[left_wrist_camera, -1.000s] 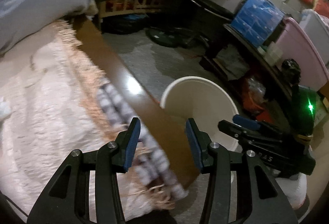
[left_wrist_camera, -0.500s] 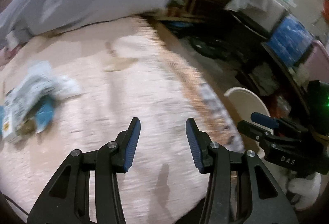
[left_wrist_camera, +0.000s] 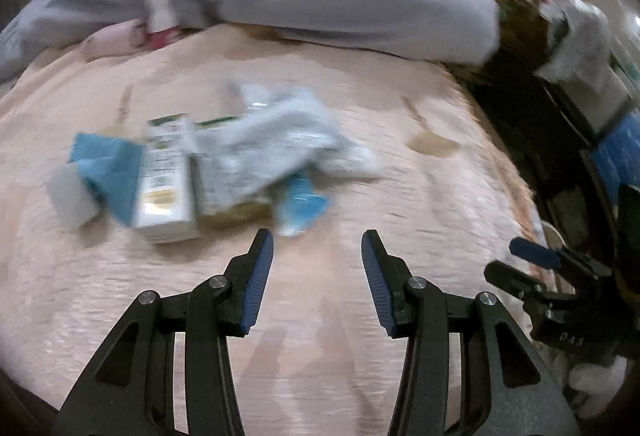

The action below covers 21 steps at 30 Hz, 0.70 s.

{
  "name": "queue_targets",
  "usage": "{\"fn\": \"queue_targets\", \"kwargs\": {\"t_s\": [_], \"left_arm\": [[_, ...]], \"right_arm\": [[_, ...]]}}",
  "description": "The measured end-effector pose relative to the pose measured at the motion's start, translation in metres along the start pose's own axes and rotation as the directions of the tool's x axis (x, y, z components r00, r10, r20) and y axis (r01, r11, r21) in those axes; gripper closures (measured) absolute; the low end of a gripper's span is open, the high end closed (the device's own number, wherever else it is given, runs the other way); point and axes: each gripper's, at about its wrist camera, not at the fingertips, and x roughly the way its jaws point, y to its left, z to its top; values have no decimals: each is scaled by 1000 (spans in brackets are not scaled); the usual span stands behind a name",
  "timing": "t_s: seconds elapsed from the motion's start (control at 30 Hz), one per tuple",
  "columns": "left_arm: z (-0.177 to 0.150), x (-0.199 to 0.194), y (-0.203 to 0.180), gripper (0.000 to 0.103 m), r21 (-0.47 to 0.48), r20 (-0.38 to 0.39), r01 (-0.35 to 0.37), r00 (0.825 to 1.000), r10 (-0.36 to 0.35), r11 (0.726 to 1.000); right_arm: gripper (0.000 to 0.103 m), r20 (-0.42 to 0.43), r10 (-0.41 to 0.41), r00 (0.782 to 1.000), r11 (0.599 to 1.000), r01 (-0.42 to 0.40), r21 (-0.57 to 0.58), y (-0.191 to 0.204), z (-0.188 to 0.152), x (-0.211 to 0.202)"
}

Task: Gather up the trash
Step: 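Move both tools back over the remaining trash on the bed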

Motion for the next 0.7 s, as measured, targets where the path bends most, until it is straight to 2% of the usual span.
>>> {"fn": "queue_targets", "kwargs": {"t_s": [0.27, 0.47, 0.53, 0.7], "left_arm": [[9, -10, 79, 59, -129, 13, -99, 995, 102, 987], [5, -11, 148, 58, -290, 8, -149, 987, 158, 945], [3, -9, 162, 51, -327, 3, -153, 987, 163, 933], [-2, 2, 190, 50, -370, -13, -169, 984, 177, 914]], "right_arm": [[38, -30, 55, 998, 992, -59, -116, 58, 26, 31], [37, -26, 102, 994, 985, -105, -138, 86, 52, 52], [35, -28, 115, 993, 983, -118, -142, 93, 61, 60], [34, -31, 77, 997, 982, -81, -173, 101, 72, 77]]}}
